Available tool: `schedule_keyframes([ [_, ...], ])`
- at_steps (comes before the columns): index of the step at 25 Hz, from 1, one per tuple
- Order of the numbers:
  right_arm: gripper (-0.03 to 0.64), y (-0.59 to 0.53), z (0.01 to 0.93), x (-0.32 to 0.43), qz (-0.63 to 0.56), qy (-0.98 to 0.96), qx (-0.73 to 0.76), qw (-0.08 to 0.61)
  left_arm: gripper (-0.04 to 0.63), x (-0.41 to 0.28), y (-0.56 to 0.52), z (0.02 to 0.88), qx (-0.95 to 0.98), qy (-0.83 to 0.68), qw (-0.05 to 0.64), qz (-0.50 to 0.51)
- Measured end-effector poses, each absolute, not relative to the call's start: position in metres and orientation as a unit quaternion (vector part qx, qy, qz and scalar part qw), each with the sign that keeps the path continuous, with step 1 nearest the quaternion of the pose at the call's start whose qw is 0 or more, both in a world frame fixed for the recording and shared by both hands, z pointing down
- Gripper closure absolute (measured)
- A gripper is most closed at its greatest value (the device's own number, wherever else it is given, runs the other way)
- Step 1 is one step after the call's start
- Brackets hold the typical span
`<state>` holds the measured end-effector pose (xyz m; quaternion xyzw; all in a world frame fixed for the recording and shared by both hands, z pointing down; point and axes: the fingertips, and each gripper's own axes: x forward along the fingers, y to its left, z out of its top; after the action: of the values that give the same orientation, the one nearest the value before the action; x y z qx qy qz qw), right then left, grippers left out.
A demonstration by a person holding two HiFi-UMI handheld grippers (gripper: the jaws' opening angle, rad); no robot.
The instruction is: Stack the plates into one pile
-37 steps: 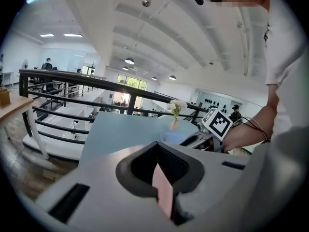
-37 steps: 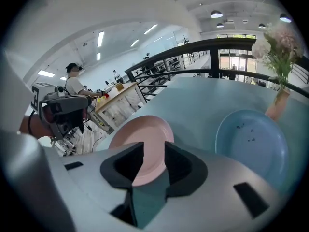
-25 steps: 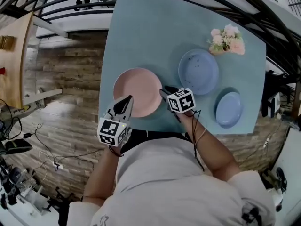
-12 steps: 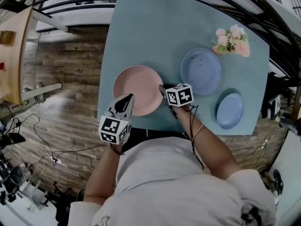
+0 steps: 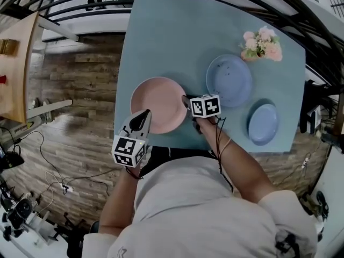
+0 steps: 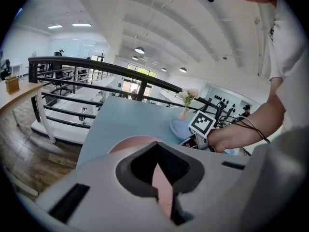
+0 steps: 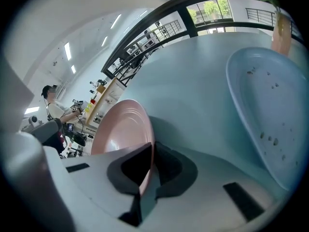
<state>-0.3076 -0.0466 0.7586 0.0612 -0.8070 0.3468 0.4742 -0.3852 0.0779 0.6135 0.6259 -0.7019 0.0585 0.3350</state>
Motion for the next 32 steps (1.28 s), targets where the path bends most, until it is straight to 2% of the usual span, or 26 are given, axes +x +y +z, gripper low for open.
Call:
schedule_keyframes([
  [13, 0.596, -0.021, 0.713, -0.296, 0.356, -0.826, 0.082, 0.428, 0.591, -0.382, 0.116, 0.576, 0.648, -0.697, 0.298, 0.065],
  [23, 0.595, 0.003, 0.662, -0.284, 0.345, -0.853, 0.129, 0.37, 0.591, -0.37, 0.152, 0.537, 0.688, -0.68, 0.244, 0.068],
  [32, 0.595, 0.011, 0.632, -0.237, 0.344, -0.861, 0.176, 0.331, 0.591, -0.346, 0.161, 0.506, 0.721, -0.661, 0.192, 0.077],
])
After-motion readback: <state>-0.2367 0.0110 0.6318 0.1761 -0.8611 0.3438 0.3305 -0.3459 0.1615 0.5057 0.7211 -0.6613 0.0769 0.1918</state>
